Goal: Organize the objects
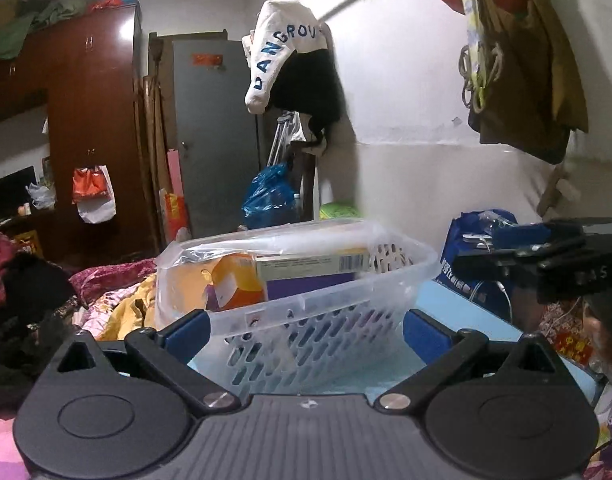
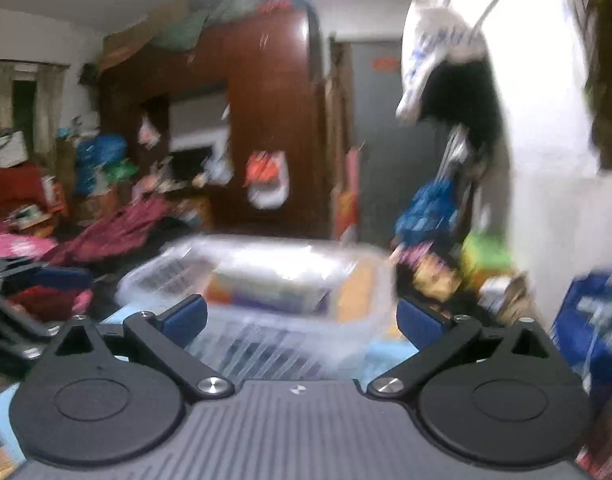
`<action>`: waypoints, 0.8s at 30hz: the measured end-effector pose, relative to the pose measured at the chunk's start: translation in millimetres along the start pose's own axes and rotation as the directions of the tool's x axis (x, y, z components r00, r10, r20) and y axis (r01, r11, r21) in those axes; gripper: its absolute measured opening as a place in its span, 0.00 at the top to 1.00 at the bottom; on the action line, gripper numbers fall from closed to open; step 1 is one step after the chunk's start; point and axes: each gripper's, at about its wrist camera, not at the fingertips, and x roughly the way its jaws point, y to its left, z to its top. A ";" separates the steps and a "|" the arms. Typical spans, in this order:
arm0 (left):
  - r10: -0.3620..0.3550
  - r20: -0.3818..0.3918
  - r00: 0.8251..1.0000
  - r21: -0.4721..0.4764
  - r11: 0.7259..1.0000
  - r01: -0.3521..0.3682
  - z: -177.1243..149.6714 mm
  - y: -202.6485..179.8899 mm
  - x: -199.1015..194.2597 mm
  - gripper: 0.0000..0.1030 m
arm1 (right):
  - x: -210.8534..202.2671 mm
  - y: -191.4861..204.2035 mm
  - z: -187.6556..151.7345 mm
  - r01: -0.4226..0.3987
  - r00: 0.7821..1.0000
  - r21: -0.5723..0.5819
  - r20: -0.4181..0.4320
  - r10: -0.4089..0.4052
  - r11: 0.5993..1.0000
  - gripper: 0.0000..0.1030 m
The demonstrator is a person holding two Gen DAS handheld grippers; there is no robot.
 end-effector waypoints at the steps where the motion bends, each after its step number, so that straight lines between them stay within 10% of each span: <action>1: 0.015 -0.013 1.000 -0.007 1.000 -0.015 2.6 -1.6 -0.2 0.00 | -0.4 -1.7 0.2 -0.008 1.000 0.010 0.001 0.008 1.000 0.00; 24: 0.138 -0.024 0.990 -0.019 0.990 -0.138 19.0 2.0 8.9 0.00 | 12.1 2.0 -12.2 0.058 0.996 0.007 -0.065 -0.057 0.998 0.00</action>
